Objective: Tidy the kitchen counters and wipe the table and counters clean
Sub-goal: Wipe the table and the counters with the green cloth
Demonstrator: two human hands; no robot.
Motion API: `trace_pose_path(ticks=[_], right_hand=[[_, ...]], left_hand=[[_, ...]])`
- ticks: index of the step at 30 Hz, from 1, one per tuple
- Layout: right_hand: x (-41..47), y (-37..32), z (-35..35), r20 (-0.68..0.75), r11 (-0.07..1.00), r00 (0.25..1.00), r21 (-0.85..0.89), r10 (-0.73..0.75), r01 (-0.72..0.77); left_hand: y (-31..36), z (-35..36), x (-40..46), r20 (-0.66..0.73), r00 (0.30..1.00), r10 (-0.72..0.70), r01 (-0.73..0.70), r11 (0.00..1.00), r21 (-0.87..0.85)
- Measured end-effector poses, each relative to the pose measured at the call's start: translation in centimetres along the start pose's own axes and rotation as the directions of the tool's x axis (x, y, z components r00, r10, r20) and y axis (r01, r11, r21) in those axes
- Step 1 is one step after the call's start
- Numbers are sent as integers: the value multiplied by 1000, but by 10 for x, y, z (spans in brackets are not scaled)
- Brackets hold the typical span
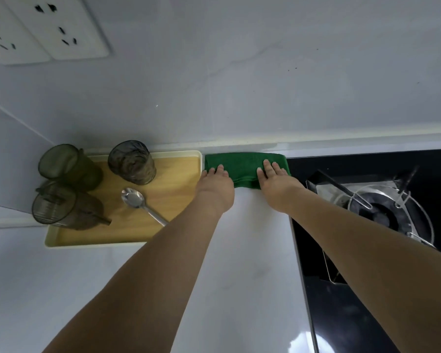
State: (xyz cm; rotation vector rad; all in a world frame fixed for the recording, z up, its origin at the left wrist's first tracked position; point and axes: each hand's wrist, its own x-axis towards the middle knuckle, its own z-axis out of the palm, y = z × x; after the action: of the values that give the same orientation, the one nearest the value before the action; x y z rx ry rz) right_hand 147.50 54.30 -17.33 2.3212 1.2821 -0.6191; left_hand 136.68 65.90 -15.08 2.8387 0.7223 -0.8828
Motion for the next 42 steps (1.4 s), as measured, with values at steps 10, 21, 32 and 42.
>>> trace_pose_path(ticks=[10,21,32,42], right_hand=[[14,13,-8,-45,1000,999,23,-14,15],[-32,0,19,6,995,999,92,-39,38],[-149,-31,68,74,991,989,34,-131,129],[-245,-49,139,48,957,958,-53,-281,284]], left_hand=[[-1,-14,27,-42,999,-15,18,998,68],[14,15,-20,-1,1000,-25,25,990,138],[53,81,-136,22,996,-82,81,996,43],[97,149,-243,54,988,-145,147,988,-45]])
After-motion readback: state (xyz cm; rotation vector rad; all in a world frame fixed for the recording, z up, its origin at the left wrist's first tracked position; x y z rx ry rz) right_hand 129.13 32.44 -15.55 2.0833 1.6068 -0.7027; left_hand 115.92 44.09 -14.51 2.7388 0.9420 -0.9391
